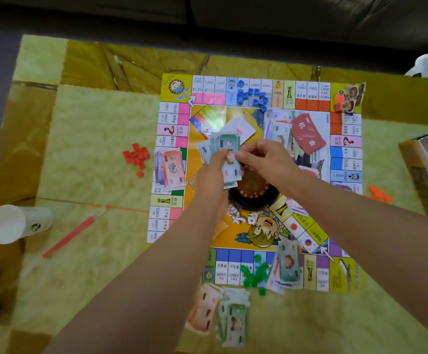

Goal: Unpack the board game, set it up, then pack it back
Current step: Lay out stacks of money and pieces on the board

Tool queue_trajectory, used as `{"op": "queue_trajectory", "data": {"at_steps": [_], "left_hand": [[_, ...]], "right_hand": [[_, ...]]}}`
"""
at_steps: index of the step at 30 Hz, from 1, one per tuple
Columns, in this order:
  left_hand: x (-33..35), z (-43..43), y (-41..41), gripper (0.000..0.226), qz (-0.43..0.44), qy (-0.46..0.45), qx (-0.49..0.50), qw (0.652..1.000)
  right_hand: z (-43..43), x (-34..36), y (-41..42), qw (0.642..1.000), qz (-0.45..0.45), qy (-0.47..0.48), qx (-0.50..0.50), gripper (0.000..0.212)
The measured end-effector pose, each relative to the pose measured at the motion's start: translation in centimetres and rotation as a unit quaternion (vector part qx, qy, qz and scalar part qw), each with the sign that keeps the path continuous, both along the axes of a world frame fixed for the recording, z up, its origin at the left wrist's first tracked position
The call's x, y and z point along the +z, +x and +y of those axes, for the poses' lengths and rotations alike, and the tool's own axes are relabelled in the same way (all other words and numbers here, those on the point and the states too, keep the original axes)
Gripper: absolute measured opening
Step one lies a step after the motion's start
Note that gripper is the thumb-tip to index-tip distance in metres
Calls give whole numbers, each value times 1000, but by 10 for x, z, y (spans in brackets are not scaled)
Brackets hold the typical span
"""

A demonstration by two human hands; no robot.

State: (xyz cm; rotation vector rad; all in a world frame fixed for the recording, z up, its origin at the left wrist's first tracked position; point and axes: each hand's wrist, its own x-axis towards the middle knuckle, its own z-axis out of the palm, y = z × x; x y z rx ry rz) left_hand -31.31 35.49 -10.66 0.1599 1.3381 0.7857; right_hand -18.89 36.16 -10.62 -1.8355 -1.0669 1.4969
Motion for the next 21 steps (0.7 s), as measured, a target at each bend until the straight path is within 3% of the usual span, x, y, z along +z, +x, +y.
{"op": "queue_trajectory", "data": {"at_steps": [7,12,15,21], "left_hand": [[-2,-27,-45,20,42,17,74,996],[-10,-39,-80,16,39,5,117,992],[-16,-40,-99,19,98,-4,139,985],[-28,-29,-144,15,128,-14,104,986]], "right_hand": [[-17,4,-52,998,33,8,55,17],[-20,3,-84,998,37,5,54,10],[-15,-2,-99,999,50,-8,15,4],[12,-33,-129,996,-88,-28,-1,23]]}}
